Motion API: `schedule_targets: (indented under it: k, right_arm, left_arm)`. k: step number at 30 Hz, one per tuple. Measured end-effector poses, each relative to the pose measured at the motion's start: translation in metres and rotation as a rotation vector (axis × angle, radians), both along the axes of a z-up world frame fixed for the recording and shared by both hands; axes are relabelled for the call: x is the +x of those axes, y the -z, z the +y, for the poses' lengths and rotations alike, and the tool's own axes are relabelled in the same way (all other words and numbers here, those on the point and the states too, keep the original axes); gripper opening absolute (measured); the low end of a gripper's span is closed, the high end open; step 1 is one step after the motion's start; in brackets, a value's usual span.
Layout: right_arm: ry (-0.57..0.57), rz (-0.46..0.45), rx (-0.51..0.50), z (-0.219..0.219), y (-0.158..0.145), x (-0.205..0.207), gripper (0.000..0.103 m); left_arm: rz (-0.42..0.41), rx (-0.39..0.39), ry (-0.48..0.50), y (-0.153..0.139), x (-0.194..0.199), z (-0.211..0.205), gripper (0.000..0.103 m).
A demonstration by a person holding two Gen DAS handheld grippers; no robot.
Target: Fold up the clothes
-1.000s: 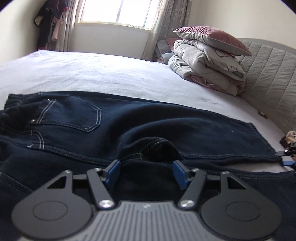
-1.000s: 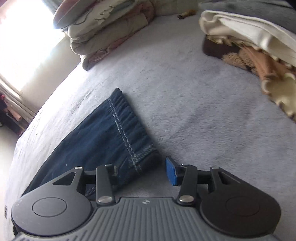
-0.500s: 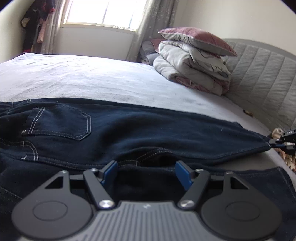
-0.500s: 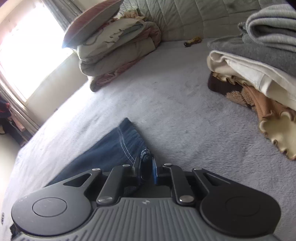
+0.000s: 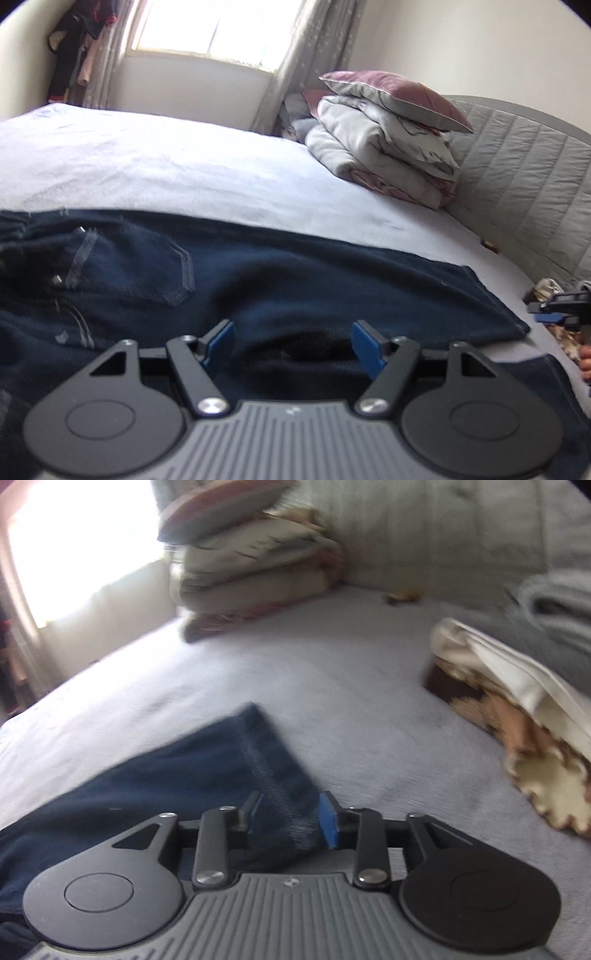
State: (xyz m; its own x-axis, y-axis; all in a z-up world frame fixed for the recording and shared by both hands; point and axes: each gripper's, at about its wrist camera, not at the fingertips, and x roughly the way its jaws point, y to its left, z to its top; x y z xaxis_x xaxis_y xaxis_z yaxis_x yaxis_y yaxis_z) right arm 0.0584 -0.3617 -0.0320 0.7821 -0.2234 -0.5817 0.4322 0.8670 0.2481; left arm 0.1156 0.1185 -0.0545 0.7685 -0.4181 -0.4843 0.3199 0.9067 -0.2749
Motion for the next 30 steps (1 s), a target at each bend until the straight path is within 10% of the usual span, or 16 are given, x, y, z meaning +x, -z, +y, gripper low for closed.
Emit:
schedule_targets:
  k: [9,22,30]
  right_arm:
    - [-0.299,0.032,0.032,0.105,0.006,0.072,0.037]
    - [-0.228,0.086,-0.069,0.109,0.038,0.186,0.036]
    - [-0.178,0.052,0.056,0.083,0.027,0.198,0.043]
  left_arm:
    - [0.029,-0.014,-0.064,0.028,0.021,0.009,0.07]
    - [0.038,-0.053,-0.052,0.033,0.023,0.014,0.072]
    - [0.041,-0.06,-0.045,0.033,0.024,0.015,0.076]
